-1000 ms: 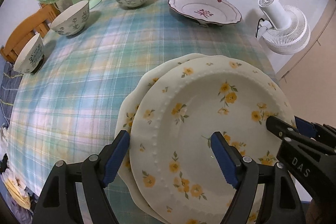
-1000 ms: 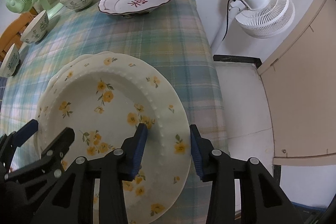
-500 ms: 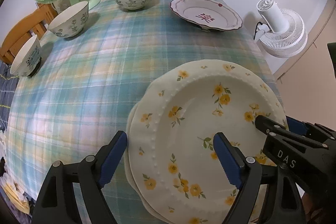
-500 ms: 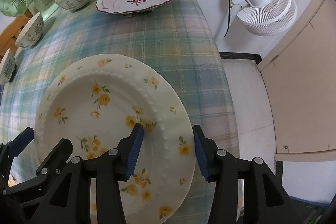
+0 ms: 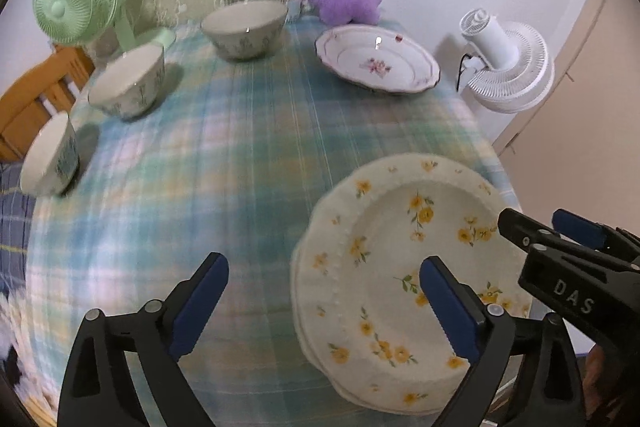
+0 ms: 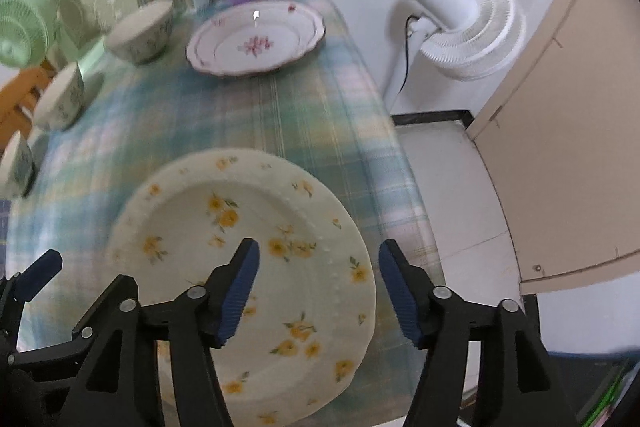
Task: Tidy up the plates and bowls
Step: 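Move both grippers to the white plate with red flower pattern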
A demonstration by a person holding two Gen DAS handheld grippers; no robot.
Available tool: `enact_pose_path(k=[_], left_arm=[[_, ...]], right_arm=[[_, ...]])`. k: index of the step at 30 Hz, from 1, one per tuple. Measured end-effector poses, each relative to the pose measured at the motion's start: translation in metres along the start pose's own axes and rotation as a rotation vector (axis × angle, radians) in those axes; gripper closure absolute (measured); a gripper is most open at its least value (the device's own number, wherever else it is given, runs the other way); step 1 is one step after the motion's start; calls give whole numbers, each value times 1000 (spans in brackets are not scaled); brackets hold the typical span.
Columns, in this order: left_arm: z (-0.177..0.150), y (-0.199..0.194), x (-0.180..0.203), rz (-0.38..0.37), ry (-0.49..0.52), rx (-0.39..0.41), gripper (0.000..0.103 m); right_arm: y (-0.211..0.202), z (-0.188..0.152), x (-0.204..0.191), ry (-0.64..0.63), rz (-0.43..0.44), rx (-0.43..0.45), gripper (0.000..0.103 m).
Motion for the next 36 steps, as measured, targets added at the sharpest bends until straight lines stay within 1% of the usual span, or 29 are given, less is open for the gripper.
enact_pose_path(k=[3, 6, 9, 10, 16, 20, 23, 26, 31, 36], left_arm=[[13, -11, -3, -28, 32, 26, 1], [29, -19, 1, -68, 72, 51, 1], [47, -28, 4, -63, 113, 96, 1], [51, -29, 5, -64, 118, 99, 1], [77, -24, 10, -60, 102, 124, 1], [98, -14, 15, -23, 67, 141, 1], [115, -2, 22, -8, 35, 153, 1], [135, 13, 28, 20, 1, 168, 2], [158, 40, 35, 61, -33, 171, 4], [179, 71, 40, 100, -44, 164, 6]], right_arm=[[-20, 9, -7, 33, -10, 50, 29], [-37, 20, -12, 54, -32, 96, 29], [-52, 29, -17, 95, -10, 149, 29], [-56, 33, -18, 110, -1, 167, 29], [-62, 60, -24, 99, 12, 210, 29], [-52, 83, -19, 73, 34, 220, 29], [-39, 108, -13, 44, 62, 227, 29], [-26, 130, -7, 19, 63, 238, 29], [7, 167, 1, -16, 98, 247, 29], [37, 193, 0, -60, 136, 239, 29]])
Point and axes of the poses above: each gripper's, at about its wrist camera, not at the fingertips, and y roughly the way its jaws point, x to its right, z to its top, the point moved 9 cm from there along y, roughly the way its jaws point, and after that the axes turned 4 degrees about -y, right-handed, at the moved point
